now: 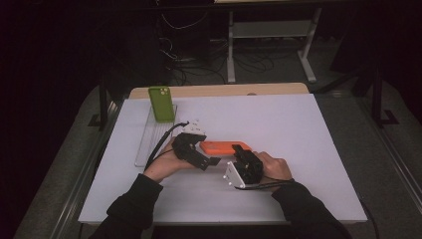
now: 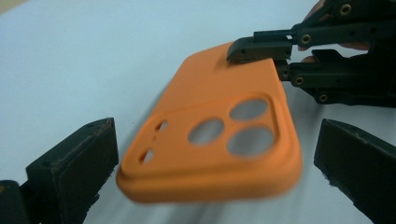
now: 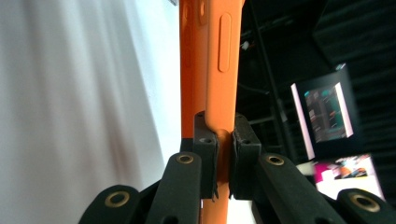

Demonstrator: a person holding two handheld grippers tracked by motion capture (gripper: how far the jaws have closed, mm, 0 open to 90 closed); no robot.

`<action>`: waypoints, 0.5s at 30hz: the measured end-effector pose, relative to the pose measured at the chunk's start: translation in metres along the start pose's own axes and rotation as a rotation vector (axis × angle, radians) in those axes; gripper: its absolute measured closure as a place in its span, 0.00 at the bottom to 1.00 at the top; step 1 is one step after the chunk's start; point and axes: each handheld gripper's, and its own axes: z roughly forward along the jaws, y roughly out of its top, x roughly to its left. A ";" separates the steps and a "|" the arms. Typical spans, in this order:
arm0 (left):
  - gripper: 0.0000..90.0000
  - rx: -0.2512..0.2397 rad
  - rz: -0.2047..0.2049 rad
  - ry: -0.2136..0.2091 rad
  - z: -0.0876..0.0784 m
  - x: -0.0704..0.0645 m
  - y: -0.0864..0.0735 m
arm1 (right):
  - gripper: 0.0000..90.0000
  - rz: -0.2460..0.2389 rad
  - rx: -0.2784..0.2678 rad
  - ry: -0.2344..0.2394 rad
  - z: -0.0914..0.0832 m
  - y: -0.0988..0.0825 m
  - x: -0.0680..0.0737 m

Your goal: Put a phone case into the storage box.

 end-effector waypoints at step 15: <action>0.00 -0.050 0.003 0.039 -0.006 0.006 0.001 | 0.91 0.502 0.009 0.153 0.001 -0.014 -0.030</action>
